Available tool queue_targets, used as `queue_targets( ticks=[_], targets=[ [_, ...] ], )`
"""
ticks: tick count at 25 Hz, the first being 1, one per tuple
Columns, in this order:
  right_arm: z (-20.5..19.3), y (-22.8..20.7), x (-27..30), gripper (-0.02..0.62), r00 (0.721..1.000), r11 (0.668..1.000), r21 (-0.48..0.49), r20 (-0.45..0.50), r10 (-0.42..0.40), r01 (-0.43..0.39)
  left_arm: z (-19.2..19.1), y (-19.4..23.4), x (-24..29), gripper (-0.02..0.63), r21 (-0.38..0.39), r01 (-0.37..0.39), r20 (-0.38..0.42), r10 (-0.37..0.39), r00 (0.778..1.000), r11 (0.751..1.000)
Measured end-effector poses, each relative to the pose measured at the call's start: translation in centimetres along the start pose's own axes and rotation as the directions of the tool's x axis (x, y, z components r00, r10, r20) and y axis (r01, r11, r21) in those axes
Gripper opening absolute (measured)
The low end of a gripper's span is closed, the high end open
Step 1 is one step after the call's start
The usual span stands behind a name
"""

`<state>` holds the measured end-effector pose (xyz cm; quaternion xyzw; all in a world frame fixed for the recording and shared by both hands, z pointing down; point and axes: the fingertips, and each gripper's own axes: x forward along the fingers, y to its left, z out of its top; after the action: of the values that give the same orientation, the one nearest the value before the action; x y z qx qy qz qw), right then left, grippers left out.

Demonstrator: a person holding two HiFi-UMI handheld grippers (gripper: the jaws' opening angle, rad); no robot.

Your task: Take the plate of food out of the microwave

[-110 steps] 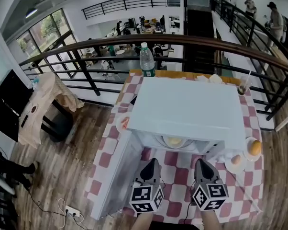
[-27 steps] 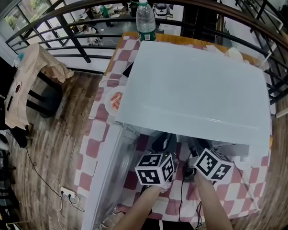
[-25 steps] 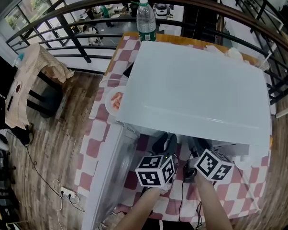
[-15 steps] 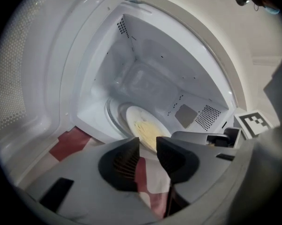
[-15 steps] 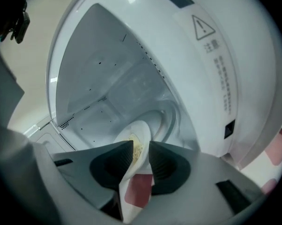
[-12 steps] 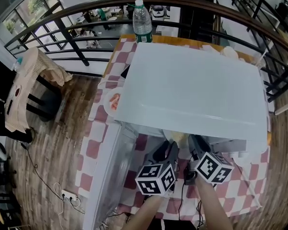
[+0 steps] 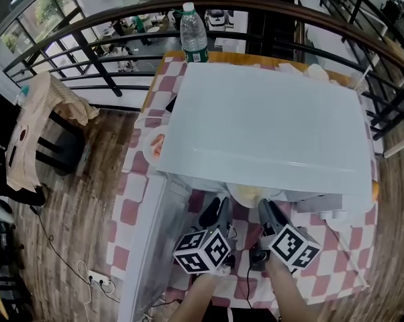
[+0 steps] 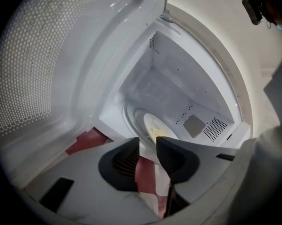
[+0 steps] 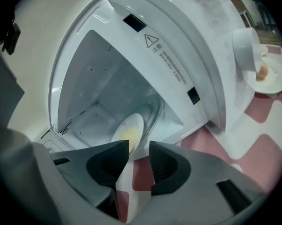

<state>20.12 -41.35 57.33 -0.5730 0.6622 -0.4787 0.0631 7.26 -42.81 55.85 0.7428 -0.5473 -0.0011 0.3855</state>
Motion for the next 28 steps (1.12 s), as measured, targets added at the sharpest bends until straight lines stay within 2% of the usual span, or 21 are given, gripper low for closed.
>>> queue_targets(
  ticks=[8,10,15,21,28],
  targets=[
    [-0.6,1.1,1.2,0.155,0.999,1.000,-0.006,-0.038,-0.004,0.004,0.2,-0.1,-0.2,0.124,0.043,0.026,-0.005,-0.026,1.000,0.999],
    [-0.4,1.2,1.4,0.092,0.999,1.000,0.003,-0.035,-0.001,0.001,0.0,-0.1,-0.2,0.124,0.044,0.028,-0.012,-0.028,1.000,0.999],
    [-0.1,1.0,1.3,0.069,1.000,0.999,0.048,-0.025,0.002,0.000,-0.5,0.0,-0.2,0.124,0.040,0.027,-0.027,-0.026,0.999,0.999],
    [0.3,0.3,0.6,0.058,0.999,0.999,0.049,-0.037,-0.005,0.007,-0.6,-0.2,0.1,0.124,-0.031,0.040,-0.028,-0.040,0.999,0.999],
    [0.6,-1.1,-0.5,0.058,0.998,1.000,-0.006,-0.065,0.001,-0.001,-1.2,-1.3,0.6,0.124,-0.083,0.072,-0.047,-0.076,0.996,0.994]
  ],
)
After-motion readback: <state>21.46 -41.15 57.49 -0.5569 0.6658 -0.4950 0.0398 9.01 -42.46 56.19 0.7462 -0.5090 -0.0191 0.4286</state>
